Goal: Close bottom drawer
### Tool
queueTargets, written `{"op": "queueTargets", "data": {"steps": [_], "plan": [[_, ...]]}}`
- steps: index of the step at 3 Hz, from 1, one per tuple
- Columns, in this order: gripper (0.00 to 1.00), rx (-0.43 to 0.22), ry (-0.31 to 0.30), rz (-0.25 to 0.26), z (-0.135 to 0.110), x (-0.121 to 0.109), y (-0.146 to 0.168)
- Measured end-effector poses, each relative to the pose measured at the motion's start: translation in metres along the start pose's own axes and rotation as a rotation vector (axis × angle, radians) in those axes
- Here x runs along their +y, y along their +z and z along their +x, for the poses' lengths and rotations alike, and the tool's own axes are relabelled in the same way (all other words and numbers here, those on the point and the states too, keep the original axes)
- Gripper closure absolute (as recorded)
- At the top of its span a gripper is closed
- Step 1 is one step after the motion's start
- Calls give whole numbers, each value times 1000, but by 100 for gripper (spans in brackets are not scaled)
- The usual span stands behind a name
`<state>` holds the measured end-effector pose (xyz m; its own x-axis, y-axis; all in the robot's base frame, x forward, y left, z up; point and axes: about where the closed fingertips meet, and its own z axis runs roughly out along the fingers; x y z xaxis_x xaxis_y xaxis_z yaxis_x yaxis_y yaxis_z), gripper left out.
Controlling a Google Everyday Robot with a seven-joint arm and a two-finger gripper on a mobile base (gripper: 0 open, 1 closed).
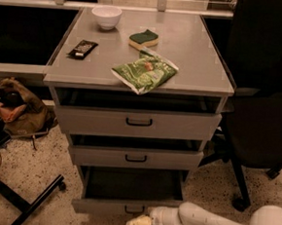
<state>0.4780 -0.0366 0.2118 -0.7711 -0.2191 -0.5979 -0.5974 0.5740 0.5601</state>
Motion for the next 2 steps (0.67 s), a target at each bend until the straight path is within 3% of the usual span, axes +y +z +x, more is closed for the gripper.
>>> {"op": "queueTargets", "data": {"steps": [1, 2], "plan": [[0, -19, -20, -27, -21, -27, 5], [0, -19, -20, -27, -21, -27, 5]]}}
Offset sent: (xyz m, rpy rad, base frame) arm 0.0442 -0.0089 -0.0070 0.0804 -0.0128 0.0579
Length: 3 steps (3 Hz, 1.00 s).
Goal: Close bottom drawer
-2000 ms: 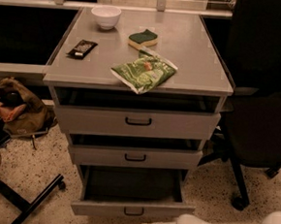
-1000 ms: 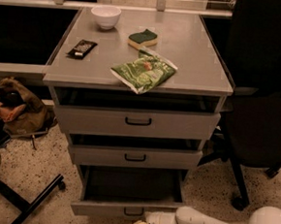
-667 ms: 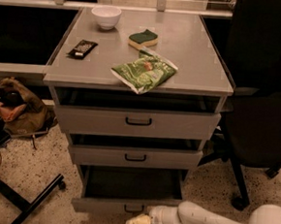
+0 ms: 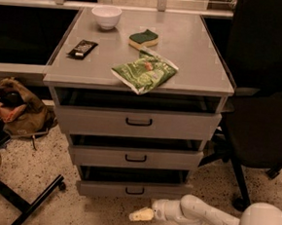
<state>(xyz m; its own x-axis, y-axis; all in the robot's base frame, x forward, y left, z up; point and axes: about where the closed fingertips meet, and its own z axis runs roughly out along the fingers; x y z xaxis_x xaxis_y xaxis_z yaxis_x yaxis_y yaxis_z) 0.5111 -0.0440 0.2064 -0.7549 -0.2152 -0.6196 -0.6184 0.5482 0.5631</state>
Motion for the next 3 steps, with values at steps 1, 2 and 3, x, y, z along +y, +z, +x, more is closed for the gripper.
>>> {"op": "queueTargets", "data": {"steps": [1, 2, 3], "plan": [[0, -15, -38, -22, -18, -7, 16], [0, -40, -104, -50, -53, -17, 44], [0, -43, -112, -52, -57, -19, 46]]}}
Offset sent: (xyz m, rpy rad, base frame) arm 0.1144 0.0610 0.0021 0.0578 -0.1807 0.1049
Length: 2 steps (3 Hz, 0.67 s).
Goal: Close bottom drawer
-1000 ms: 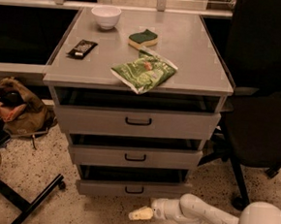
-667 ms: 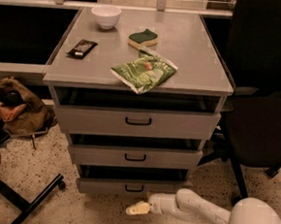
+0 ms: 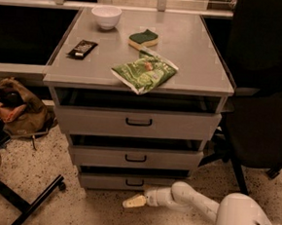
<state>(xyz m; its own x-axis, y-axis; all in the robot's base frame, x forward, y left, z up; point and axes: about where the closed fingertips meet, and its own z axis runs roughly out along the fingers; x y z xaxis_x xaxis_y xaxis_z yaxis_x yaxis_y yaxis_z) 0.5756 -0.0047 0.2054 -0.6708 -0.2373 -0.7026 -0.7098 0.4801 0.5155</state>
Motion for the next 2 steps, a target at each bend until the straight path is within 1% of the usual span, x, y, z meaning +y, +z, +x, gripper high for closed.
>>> {"op": "queueTargets", "data": {"steps": [1, 2], "plan": [[0, -12, -43, 7, -17, -9, 13], [0, -12, -43, 7, -17, -9, 13]]}}
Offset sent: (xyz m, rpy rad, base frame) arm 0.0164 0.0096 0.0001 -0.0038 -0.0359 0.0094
